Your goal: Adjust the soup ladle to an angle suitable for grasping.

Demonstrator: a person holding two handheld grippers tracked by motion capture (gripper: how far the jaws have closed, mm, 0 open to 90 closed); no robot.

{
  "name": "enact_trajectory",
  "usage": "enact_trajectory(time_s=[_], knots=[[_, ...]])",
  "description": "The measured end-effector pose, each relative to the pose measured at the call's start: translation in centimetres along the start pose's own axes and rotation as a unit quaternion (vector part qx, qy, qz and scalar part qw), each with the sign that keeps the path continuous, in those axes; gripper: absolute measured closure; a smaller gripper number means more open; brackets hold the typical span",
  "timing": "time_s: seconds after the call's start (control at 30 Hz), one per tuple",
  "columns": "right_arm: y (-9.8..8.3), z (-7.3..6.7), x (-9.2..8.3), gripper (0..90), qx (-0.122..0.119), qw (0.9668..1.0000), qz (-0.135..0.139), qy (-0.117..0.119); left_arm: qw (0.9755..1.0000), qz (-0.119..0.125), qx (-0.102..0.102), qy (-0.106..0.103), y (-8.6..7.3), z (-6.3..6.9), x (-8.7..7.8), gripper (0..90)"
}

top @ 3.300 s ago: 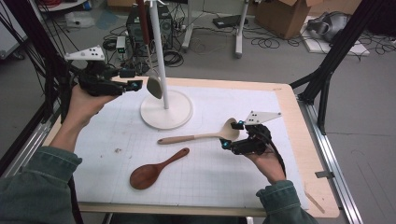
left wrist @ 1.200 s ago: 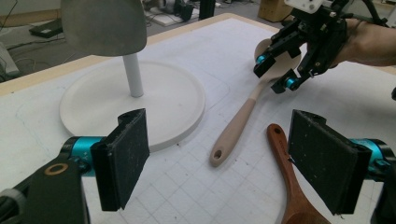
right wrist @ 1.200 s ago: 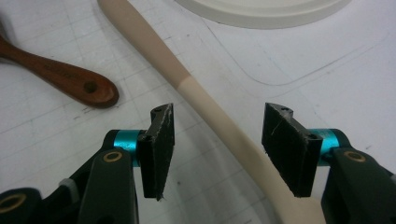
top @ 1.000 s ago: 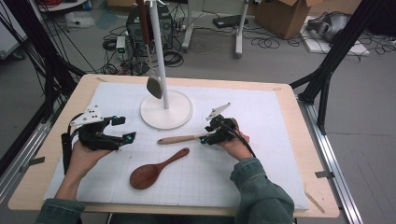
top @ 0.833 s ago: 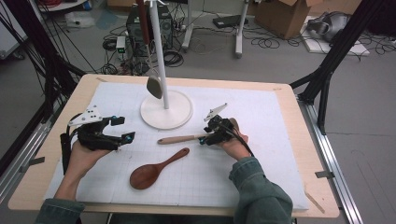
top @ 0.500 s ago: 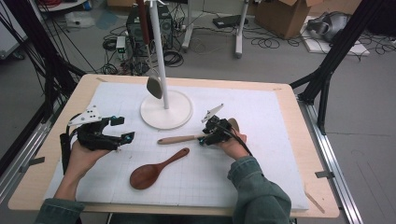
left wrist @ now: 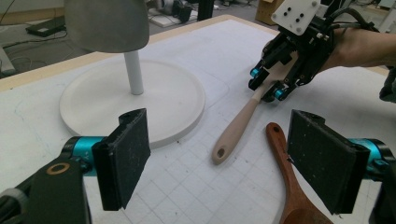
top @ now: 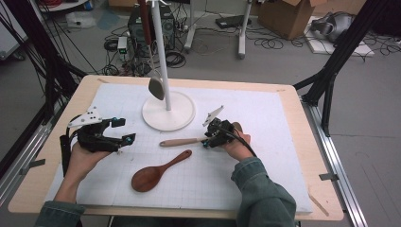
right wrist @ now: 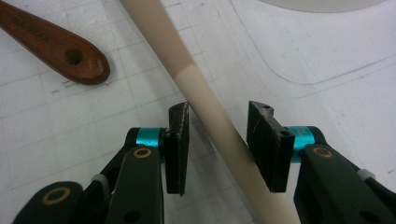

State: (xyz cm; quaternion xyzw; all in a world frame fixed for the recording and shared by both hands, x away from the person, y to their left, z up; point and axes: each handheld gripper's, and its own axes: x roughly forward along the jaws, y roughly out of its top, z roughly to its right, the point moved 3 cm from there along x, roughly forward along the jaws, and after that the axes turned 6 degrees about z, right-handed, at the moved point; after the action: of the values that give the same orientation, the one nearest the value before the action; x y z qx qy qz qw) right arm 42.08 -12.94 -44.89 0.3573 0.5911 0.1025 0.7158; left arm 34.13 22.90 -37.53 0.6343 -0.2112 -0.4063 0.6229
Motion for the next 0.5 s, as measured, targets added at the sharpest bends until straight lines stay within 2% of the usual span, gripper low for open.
enact_trajectory(time_s=[0.07,0.23,0.4,0.5], knots=[[-0.08,0.12,0.07,58.9,0.01,0.9999,0.003,0.004,1.0,0.0,0.0,-0.001,0.0,-0.02,0.01,21.9],[-0.13,0.35,0.2,59.4,0.013,0.9999,0.005,0.009,1.0,-0.002,0.001,-0.002,-0.03,0.02,0.09,21.9],[-0.08,0.18,-0.09,63.4,-0.013,0.9998,-0.002,0.016,1.0,0.0,-0.001,-0.001,-0.05,-0.06,0.06,21.9],[-0.11,0.01,-0.35,66.0,-0.015,0.9994,-0.012,0.029,1.0,0.0,0.0,-0.001,-0.04,-0.03,0.09,21.9]])
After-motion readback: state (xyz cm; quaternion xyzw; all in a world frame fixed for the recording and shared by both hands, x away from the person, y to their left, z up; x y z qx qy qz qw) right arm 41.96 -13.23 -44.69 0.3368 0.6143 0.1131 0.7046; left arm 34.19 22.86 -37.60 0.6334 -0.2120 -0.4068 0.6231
